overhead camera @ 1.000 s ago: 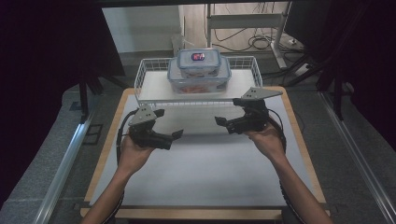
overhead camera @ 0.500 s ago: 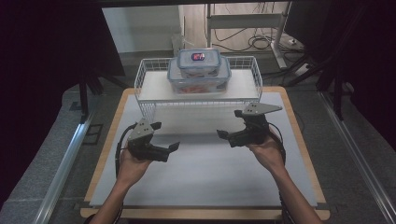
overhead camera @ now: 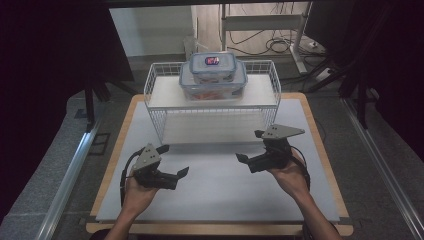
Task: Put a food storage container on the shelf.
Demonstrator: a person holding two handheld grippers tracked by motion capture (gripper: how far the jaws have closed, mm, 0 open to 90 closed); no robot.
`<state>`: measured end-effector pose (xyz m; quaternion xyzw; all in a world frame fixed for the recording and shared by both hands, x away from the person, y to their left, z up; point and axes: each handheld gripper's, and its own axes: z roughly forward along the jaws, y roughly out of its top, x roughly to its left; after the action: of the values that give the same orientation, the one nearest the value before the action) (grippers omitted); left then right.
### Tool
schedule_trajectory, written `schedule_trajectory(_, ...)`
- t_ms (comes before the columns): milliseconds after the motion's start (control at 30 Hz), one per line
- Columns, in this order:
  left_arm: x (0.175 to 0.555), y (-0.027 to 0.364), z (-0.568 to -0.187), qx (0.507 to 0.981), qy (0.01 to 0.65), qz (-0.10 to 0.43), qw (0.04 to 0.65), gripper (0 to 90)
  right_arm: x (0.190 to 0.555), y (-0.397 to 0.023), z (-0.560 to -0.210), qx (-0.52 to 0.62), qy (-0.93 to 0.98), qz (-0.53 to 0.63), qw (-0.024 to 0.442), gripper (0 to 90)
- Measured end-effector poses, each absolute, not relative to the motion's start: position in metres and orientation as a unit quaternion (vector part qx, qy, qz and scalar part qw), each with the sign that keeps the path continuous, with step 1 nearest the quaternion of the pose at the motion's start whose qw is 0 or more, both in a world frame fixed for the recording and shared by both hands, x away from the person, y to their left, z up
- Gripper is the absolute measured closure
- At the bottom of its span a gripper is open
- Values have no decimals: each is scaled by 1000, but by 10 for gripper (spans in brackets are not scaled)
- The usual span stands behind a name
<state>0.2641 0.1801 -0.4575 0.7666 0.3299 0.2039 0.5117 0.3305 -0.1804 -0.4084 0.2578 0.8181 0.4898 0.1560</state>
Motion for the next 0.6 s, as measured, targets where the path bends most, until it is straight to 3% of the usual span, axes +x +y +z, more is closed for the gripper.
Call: schedule_trajectory(600,245,191,-492,773,357,218,478,27,313,-197,-458,281,826,463,155,0)
